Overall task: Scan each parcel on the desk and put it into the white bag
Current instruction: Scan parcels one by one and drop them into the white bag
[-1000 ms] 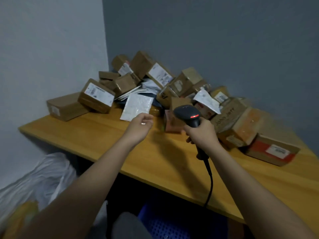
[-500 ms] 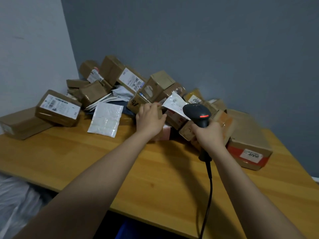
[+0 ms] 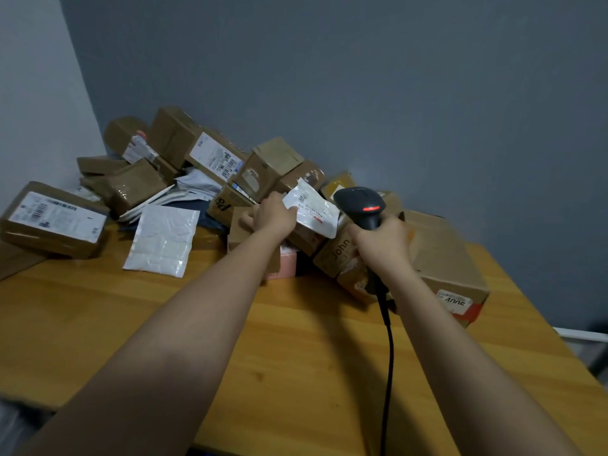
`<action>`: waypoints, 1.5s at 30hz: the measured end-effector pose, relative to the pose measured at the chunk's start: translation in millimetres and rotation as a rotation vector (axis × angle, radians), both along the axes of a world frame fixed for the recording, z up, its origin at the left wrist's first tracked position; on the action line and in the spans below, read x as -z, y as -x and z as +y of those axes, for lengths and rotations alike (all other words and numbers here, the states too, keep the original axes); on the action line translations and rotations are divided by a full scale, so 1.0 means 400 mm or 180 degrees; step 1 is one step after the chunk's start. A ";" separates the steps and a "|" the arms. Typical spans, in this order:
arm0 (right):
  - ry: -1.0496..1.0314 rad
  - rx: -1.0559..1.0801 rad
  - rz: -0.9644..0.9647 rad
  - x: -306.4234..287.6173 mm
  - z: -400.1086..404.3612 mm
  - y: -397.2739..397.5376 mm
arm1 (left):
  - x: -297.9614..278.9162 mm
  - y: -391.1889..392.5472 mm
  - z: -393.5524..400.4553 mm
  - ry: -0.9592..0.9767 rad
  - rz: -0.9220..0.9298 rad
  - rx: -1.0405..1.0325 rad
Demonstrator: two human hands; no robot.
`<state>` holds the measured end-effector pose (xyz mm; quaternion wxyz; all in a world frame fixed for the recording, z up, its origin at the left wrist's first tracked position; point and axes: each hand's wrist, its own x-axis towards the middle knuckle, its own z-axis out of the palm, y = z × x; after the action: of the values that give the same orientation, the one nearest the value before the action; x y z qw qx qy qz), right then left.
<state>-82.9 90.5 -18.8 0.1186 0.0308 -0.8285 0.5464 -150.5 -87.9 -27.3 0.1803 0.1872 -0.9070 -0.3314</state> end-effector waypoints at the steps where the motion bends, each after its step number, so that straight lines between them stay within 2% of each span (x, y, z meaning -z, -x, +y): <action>1: 0.0010 -0.0006 -0.0006 0.001 -0.002 -0.002 | -0.005 -0.003 -0.002 -0.0037 0.0126 0.0030; 7: 0.0407 -0.0009 -0.0065 -0.006 -0.009 -0.038 | -0.055 -0.051 -0.025 -0.1276 0.1042 0.0565; 13: 0.0813 -0.0069 0.0069 -0.014 -0.040 -0.095 | -0.088 -0.193 -0.106 -0.1354 0.1510 0.0714; 18: 0.0932 -0.0285 0.0153 -0.030 -0.119 -0.143 | -0.082 -0.331 -0.209 -0.0955 0.1253 0.1008; 22: 0.0868 -0.0982 -0.0231 -0.027 -0.212 -0.178 | -0.084 -0.425 -0.266 -0.0924 0.1013 0.1166; 25: 0.0692 -0.1258 -0.0505 -0.002 -0.280 -0.202 | -0.077 -0.485 -0.311 -0.0925 0.1030 0.1084; 28: 0.0577 -0.1255 -0.0571 0.024 -0.331 -0.216 | -0.058 -0.531 -0.356 -0.0938 0.1083 0.0867; 32: 0.0390 -0.1305 -0.0611 0.038 -0.380 -0.227 | -0.009 -0.577 -0.416 -0.0853 0.0547 0.0712; 37: 0.0189 -0.1335 -0.0452 0.044 -0.419 -0.236 | 0.053 -0.603 -0.447 -0.0410 0.0017 0.0683; 43: 0.0175 -0.0950 -0.0026 0.058 -0.407 -0.248 | 0.106 -0.608 -0.470 -0.0921 0.0403 0.0364; 45: 0.0156 -0.0910 0.0163 0.063 -0.389 -0.271 | 0.121 -0.612 -0.477 -0.1301 0.0624 0.0185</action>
<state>25.5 -65.1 -43.8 0.0614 0.1595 -0.7988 0.5768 94.2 -278.8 -75.7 0.2162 0.1605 -0.8041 -0.5300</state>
